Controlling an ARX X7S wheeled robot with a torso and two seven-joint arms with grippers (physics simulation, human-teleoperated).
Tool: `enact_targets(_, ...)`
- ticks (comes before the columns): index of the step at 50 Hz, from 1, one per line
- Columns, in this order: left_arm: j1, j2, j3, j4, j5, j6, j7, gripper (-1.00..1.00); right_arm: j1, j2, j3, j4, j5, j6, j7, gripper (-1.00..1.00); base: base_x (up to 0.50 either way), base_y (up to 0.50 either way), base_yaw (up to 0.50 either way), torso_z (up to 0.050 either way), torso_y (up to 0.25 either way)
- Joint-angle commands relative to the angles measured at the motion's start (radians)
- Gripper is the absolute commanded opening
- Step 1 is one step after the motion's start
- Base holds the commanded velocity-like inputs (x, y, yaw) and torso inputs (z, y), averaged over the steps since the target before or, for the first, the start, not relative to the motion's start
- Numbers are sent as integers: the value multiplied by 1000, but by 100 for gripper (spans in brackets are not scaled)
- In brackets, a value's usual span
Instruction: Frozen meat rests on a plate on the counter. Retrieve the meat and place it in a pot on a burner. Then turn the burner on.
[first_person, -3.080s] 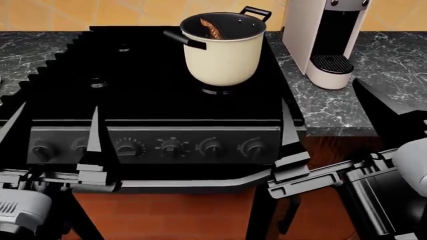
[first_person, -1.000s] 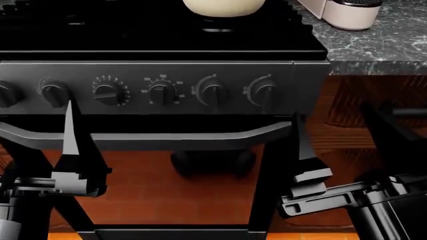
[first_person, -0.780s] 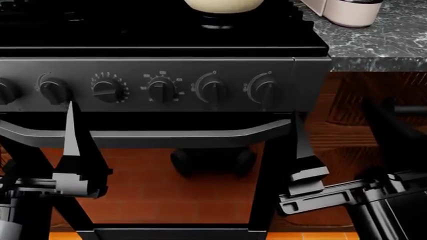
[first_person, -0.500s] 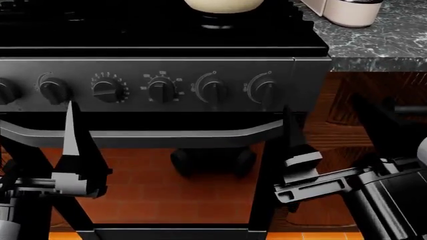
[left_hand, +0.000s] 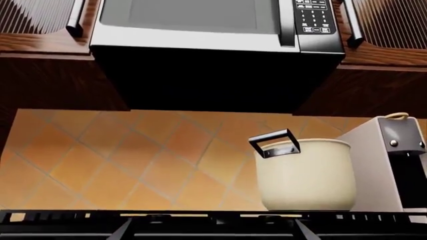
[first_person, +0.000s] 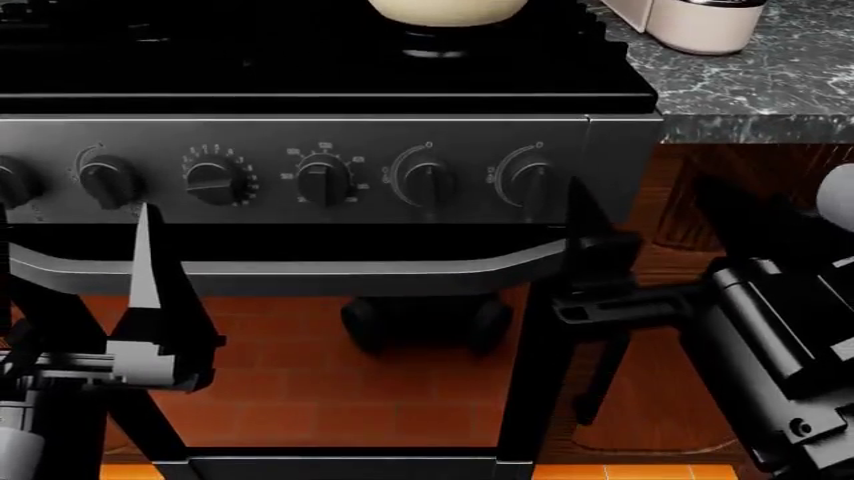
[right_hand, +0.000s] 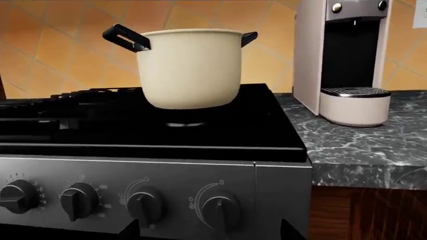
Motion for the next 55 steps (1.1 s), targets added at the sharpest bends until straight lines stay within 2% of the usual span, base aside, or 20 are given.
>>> enact_targets(1,1,5,0,-7,-5,3,9,100,70,35,-115,33,-16,-36,-2,100,0,0,0,0,0)
enact_targets(13,0,19,5,-24,-13,3,23,100,123,44,-198,73,-34,-48,-22,100,0,0,0,0,0)
enact_targets(41,12,7,-12,-28,-34,36,26,100,117,-13,-246,162,-217,-16,-131,100,0,0,0,0,0)
enact_targets(55,11,12,-18,-50,-59,51,38,100,57,-53,-248,199,-361,-11,-220,100,0,0,0,0,0)
